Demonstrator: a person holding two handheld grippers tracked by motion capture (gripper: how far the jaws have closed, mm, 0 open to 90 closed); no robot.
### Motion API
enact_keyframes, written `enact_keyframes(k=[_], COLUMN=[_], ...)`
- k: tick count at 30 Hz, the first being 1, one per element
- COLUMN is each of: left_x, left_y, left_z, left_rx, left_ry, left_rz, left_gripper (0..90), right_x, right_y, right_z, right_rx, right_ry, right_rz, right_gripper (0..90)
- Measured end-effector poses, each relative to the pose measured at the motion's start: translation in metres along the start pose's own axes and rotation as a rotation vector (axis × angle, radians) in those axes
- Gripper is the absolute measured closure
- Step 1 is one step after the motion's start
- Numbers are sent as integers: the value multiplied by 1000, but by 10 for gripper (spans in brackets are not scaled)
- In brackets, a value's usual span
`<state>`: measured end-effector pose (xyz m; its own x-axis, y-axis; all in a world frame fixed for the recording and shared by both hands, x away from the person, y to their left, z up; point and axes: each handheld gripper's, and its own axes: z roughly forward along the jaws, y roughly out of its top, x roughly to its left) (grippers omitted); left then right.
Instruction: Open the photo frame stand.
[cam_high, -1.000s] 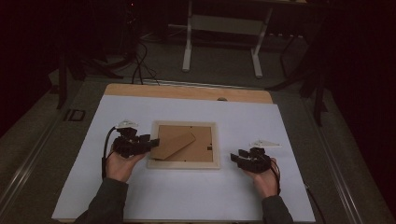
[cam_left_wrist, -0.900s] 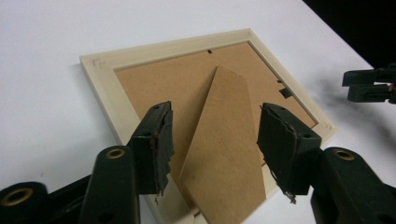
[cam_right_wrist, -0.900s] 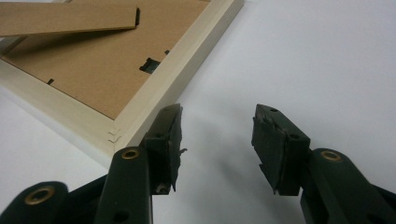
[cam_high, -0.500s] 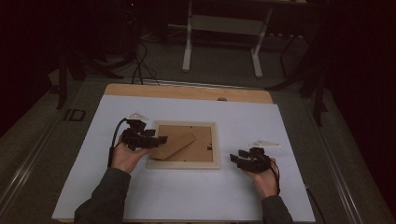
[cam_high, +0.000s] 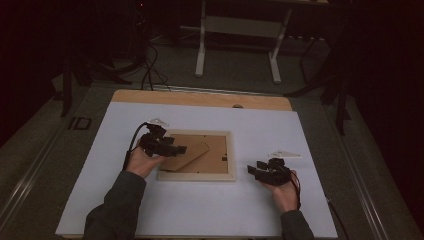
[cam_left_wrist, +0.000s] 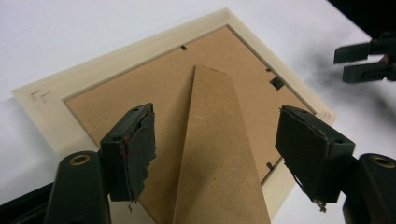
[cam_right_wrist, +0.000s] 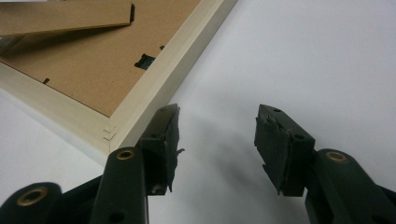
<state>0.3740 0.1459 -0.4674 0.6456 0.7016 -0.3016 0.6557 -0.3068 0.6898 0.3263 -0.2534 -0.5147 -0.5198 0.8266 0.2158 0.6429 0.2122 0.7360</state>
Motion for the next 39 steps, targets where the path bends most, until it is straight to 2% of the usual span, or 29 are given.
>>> enact_keyframes(k=[4,10,14,21,25,27,30,39], left_x=[0,1,2,5,6,6,4,5], left_y=[2,2,3,2,2,2,1,-1], left_z=[5,11,18,29,32,34,37,45], left_rx=[13,41,79,130,143,154,174,211], left_ry=[-13,-6,-14,-21,-23,-42,-48,-65], left_rz=[14,27,24,16,13,11,24,26], left_gripper=[289,324,338,296,270,270,265,261], right_x=[0,0,0,-2,-2,-2,-3,-4], right_y=[-1,-1,-1,-2,-3,-3,-4,-5], right_z=[-1,-1,-1,-3,-3,-3,-3,-1], right_rx=[1,-4,-2,-7,-3,-2,0,12], right_ry=[-5,-5,-7,-12,-13,-14,-14,-15], right_rz=[5,8,3,11,12,10,15,16], right_gripper=[489,489,488,487,487,487,487,486])
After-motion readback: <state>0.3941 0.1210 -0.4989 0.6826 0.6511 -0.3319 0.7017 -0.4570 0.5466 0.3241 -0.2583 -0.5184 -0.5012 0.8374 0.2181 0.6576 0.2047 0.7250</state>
